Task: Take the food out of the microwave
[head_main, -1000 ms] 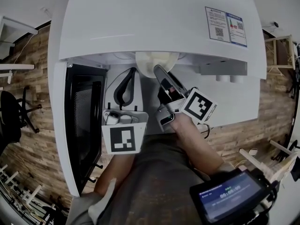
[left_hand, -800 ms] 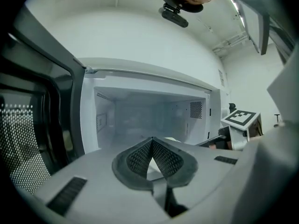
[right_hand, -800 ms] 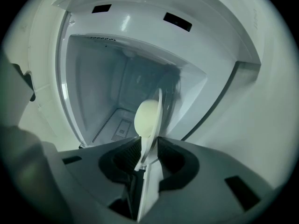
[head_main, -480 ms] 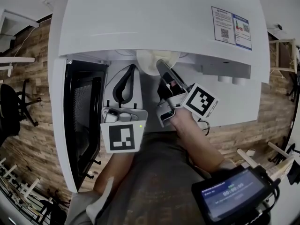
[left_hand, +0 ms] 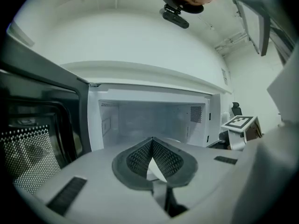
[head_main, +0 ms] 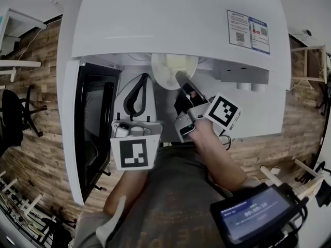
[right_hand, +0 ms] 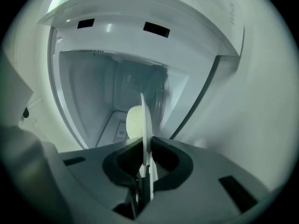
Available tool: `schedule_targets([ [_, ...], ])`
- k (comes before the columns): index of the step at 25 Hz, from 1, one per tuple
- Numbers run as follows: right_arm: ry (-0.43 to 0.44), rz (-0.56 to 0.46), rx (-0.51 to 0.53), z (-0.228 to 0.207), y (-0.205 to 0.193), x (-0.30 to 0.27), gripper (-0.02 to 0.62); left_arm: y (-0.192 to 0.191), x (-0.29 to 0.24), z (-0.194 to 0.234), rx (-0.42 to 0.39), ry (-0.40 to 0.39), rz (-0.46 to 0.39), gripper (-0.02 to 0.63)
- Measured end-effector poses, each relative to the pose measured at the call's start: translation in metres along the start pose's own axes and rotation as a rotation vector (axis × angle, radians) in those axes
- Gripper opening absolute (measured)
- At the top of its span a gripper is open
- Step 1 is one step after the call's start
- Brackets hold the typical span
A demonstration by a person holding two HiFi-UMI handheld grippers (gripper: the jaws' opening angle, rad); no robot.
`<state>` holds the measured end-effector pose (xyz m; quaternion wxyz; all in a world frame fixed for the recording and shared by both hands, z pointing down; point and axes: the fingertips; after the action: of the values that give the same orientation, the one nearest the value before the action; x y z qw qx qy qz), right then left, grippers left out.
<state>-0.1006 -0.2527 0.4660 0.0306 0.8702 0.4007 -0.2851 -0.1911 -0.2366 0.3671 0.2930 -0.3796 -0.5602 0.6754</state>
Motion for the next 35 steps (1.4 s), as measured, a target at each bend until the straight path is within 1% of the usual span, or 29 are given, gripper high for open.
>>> schedule_targets([
  [4,0.008,0.016,-0.012,0.004,0.001,0.008,0.043,0.005,0.004,-0.004,0.006,0.016,-0.003,0.006],
  [11,0.023,0.048,0.034,0.021,0.003,0.020,0.041,0.018,0.014,-0.014,0.010,0.051,-0.025,0.006],
  [17,0.029,0.070,0.063,0.026,-0.007,0.026,0.041,0.024,0.028,-0.018,0.004,0.079,-0.044,0.006],
  [23,0.038,0.094,0.083,0.023,-0.035,0.036,0.041,0.013,0.053,-0.023,0.011,0.099,-0.045,0.006],
  [27,0.036,0.100,0.092,0.023,-0.052,0.050,0.041,0.015,0.071,-0.030,0.018,0.100,-0.045,0.006],
  [31,0.034,0.106,0.086,0.014,-0.072,0.071,0.041,0.016,0.089,-0.047,0.000,0.091,-0.058,0.006],
  [35,0.033,0.111,0.083,0.004,-0.093,0.088,0.041,0.009,0.110,-0.064,-0.007,0.081,-0.047,0.006],
])
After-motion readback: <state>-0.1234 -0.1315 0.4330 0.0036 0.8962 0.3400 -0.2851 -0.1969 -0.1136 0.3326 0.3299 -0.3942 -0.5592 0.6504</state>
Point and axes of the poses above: the fingertips, and each gripper's own axes: x backward along the fingers, z to its left, y out of its top, and after that the axes turned 15 degrees about -y, right-handed
